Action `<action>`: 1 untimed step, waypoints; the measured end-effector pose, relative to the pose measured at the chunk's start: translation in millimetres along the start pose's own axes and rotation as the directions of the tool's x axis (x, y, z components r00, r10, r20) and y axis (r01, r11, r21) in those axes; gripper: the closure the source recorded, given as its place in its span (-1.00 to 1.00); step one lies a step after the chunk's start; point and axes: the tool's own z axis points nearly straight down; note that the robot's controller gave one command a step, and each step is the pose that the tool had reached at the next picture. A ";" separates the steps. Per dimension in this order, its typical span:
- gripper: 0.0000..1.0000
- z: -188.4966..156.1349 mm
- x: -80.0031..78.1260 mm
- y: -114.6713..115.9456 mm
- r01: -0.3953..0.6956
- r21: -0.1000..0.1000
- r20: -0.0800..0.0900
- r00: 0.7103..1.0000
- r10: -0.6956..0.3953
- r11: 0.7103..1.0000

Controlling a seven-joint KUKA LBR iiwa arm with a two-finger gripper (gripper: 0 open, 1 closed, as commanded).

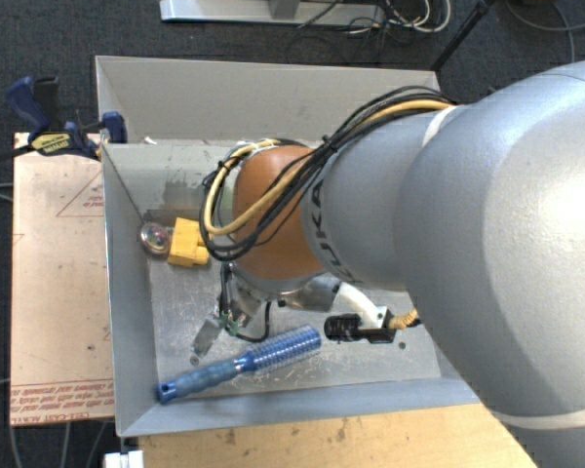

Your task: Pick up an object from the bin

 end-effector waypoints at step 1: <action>-1.00 2.9 -59.2 -122.9 -0.013 -0.002 0.005 1.000 0.013 1.000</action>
Offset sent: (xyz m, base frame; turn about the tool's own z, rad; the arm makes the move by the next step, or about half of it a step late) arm -0.0307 -0.1273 -0.0012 0.0042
